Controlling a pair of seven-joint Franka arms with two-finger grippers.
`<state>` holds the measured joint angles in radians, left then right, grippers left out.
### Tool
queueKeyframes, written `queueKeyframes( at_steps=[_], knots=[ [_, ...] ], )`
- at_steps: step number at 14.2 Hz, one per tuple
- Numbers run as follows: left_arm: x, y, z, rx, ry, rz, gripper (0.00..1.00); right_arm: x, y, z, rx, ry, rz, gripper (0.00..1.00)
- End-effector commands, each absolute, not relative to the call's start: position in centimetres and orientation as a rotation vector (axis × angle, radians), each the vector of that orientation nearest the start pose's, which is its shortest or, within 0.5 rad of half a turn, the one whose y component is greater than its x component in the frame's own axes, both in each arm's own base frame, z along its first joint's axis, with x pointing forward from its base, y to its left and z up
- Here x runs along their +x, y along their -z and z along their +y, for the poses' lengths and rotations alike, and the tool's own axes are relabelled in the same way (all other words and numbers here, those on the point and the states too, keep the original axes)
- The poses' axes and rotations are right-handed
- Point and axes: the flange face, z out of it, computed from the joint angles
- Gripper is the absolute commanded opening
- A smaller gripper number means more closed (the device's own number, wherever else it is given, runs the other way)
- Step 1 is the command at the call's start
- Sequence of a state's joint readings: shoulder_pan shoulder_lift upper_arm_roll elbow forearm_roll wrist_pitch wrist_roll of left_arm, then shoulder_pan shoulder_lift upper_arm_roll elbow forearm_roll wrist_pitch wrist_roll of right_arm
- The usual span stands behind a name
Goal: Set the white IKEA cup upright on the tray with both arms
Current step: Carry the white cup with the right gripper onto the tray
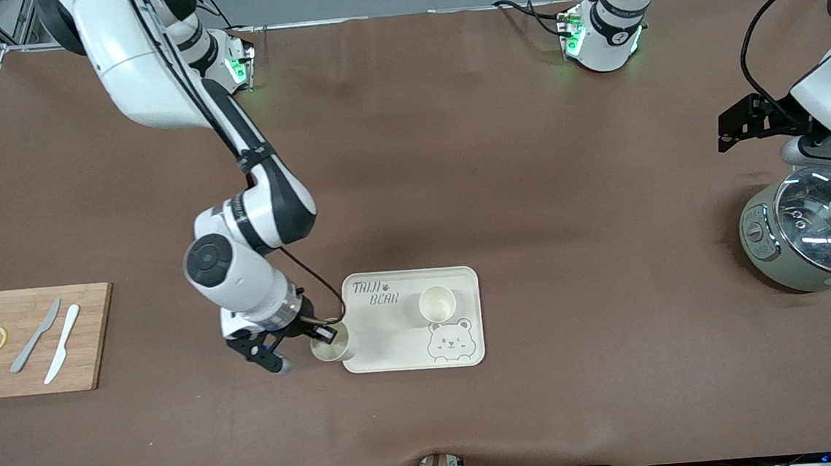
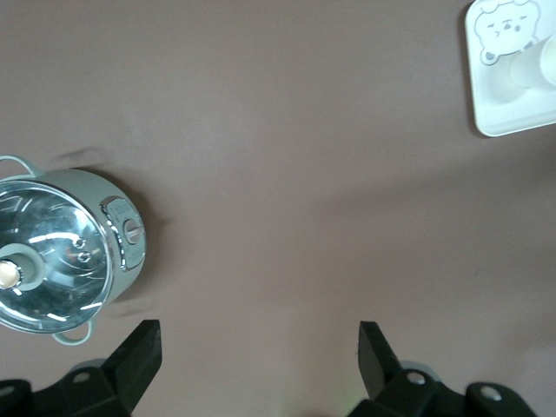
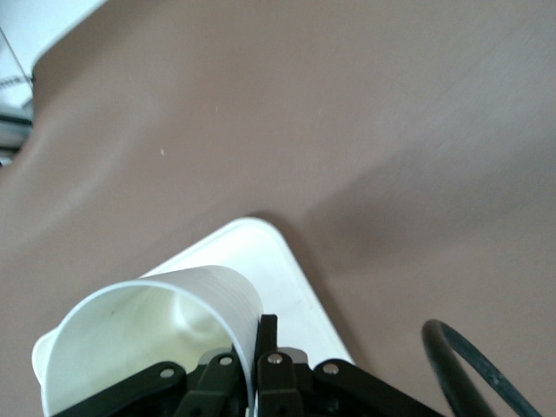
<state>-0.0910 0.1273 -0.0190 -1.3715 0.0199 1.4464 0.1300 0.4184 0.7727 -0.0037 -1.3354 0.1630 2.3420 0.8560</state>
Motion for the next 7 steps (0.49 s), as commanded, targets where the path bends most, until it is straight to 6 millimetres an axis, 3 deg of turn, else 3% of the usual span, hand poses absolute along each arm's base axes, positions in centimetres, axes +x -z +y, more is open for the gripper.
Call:
queueKeyframes(
  at_steps=[1,4,7],
  knots=[
    [57.6,-63.4,-5.9,-3.058,-0.101,0.393,1.0,69.1,-28.1,33.2,-2.794,0.152,0.792,0.0],
    [57.6,-63.4,-5.7,-3.042,-0.1,0.389,1.0,67.9,-26.0,35.5,-2.818,0.151,0.747,0.0],
    [57.7,-63.4,-5.7,-3.042,-0.098,0.389,1.0,67.2,-24.4,36.1,-2.838,0.135,0.735,0.0]
  ],
)
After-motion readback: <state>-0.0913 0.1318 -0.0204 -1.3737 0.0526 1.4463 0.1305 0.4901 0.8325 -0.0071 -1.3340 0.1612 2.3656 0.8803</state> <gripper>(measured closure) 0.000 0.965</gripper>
